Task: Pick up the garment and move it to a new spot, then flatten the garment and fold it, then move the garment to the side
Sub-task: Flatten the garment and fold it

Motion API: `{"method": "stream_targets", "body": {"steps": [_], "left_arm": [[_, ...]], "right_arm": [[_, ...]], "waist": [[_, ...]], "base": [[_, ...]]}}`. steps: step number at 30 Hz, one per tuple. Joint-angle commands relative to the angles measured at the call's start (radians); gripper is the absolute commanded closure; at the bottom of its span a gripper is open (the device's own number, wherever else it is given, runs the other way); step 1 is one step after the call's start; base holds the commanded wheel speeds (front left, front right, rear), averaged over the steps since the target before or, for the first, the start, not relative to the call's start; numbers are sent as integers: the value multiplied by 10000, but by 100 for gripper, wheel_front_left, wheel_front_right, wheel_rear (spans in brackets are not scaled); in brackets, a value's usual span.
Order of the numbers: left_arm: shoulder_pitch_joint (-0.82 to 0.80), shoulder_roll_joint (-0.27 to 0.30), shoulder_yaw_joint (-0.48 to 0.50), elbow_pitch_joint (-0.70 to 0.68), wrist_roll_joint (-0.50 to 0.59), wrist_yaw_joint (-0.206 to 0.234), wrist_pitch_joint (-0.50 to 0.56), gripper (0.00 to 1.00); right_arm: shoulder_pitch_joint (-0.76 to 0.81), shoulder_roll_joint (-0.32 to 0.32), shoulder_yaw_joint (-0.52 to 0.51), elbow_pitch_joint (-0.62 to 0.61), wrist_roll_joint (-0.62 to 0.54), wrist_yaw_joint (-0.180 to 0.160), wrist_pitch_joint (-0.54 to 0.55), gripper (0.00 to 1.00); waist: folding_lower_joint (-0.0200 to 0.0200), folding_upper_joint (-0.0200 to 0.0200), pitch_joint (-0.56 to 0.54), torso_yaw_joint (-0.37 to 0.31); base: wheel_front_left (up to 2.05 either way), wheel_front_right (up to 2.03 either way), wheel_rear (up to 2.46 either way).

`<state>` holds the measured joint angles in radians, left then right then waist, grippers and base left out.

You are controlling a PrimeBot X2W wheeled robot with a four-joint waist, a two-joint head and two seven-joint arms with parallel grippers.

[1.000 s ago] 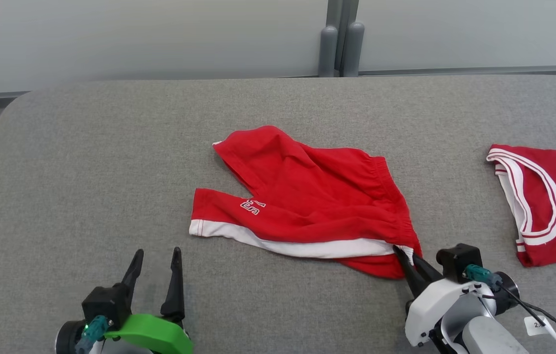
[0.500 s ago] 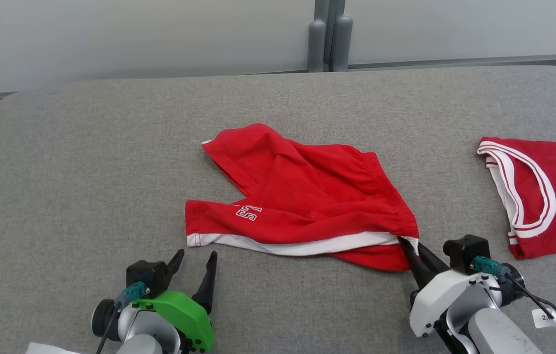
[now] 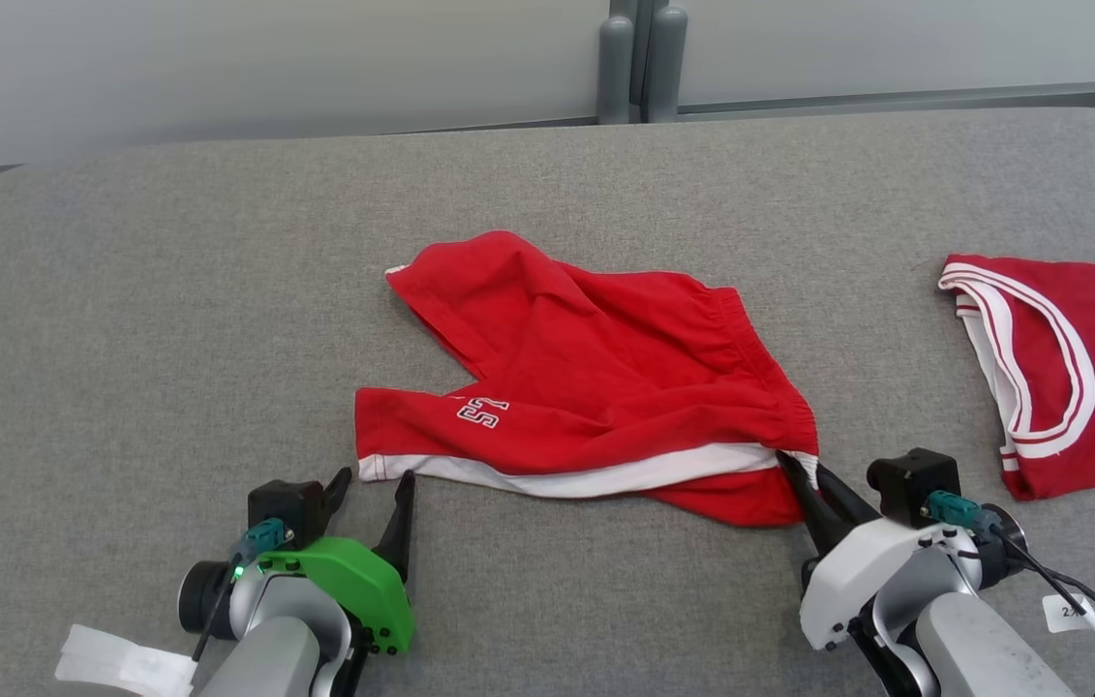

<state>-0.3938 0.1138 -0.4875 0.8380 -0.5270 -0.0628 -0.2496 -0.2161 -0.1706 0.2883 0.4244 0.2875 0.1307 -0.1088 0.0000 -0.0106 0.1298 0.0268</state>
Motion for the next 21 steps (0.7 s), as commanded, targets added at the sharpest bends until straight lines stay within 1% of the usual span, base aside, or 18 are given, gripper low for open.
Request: {"method": "stream_targets", "body": {"steps": [1,5,9,10,11,13,14,16,17,19,20,21], "left_arm": [[-174,-16,18,54,84,-72,-99,0],[-334,-115,24,258,161,-244,-159,0],[-339,-165,186,6,336,-357,-156,0],[-302,-173,227,-59,394,-373,-158,3],[-260,-181,273,-101,448,-396,-159,13],[-180,-201,363,-116,523,-417,-160,47],[-143,-214,405,-81,566,-435,-161,55],[-102,-228,477,-17,613,-475,-160,63],[-88,-234,506,21,648,-496,-158,64],[-69,-252,529,121,679,-505,-154,64],[-61,-264,542,171,690,-528,-154,61],[-46,-270,564,219,711,-547,-154,54]], "right_arm": [[-130,-2,21,19,29,0,-93,100],[-173,-19,31,45,62,0,-104,100],[-206,-30,3,59,53,0,-99,100],[-217,-34,0,57,53,0,-97,100],[-222,-39,0,59,51,0,-98,100],[-247,-43,9,63,46,0,-100,100],[-261,-39,16,65,49,0,-105,100],[-287,-37,32,71,51,0,-117,100],[-299,-36,34,72,54,0,-124,100],[-309,-37,37,81,64,0,-134,100],[-310,-39,37,81,69,0,-137,100],[-309,-41,35,83,65,0,-136,100]], "waist": [[0,106,23,-13],[0,106,81,-33],[0,106,130,-37],[0,106,145,-39],[0,106,153,-42],[0,106,168,-54],[0,106,174,-62],[0,106,179,-76],[0,106,183,-82],[0,106,189,-84],[0,106,193,-83],[0,106,198,-81]], "base": [[0,0,0],[0,0,0],[0,0,0],[0,0,0],[0,0,0],[0,0,0],[0,0,0],[0,0,0],[0,0,0],[0,0,0],[0,0,0],[0,0,0]]}}
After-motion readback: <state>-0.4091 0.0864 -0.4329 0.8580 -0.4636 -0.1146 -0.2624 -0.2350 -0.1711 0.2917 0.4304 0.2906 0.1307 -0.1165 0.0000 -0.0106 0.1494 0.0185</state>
